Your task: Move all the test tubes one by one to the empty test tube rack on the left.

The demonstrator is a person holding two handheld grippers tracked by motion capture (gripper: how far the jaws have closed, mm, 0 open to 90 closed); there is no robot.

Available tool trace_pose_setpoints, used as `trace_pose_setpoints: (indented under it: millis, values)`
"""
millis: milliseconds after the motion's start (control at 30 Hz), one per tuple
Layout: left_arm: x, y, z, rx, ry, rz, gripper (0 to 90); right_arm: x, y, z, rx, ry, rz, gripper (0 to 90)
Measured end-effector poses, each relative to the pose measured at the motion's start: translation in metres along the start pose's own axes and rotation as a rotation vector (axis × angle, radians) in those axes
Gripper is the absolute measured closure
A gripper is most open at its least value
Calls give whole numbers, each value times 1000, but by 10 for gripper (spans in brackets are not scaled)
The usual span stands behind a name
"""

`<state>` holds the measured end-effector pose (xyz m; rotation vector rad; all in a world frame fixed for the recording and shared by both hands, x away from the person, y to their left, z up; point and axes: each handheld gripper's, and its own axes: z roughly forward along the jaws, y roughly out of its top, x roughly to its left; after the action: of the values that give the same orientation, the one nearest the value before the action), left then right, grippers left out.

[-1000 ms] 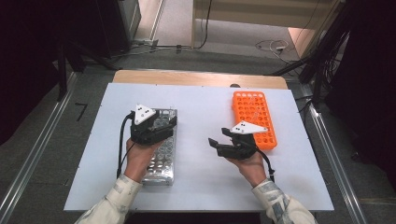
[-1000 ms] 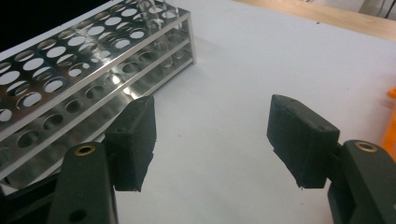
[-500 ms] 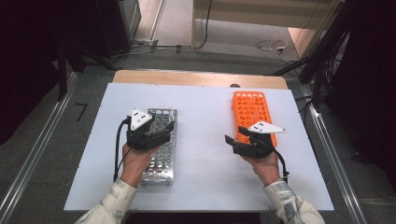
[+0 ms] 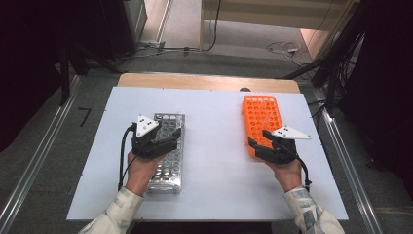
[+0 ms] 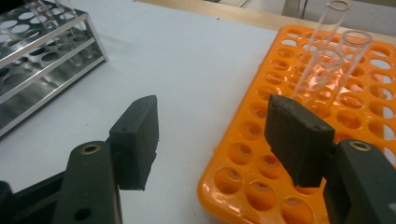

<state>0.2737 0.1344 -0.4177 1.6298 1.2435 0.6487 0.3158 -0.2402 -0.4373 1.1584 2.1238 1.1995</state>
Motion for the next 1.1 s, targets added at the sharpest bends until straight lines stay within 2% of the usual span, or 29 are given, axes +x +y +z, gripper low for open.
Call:
trace_pose_setpoints:
  millis: [200,333,433,767,1100]
  values:
    - [0,0,0,-1,-2,-1,272,-11,-2,2,-12,-63,9,370]
    - [0,0,1,1,4,-1,272,-20,-3,10,-12,-110,28,400]
    - [0,-1,2,1,4,-3,272,-26,-3,17,-8,-127,50,436]
    - [0,-1,2,3,2,2,276,-36,-2,35,-2,-167,80,551]
    - [-1,-2,3,7,-3,5,279,-40,-3,46,6,-173,96,634]
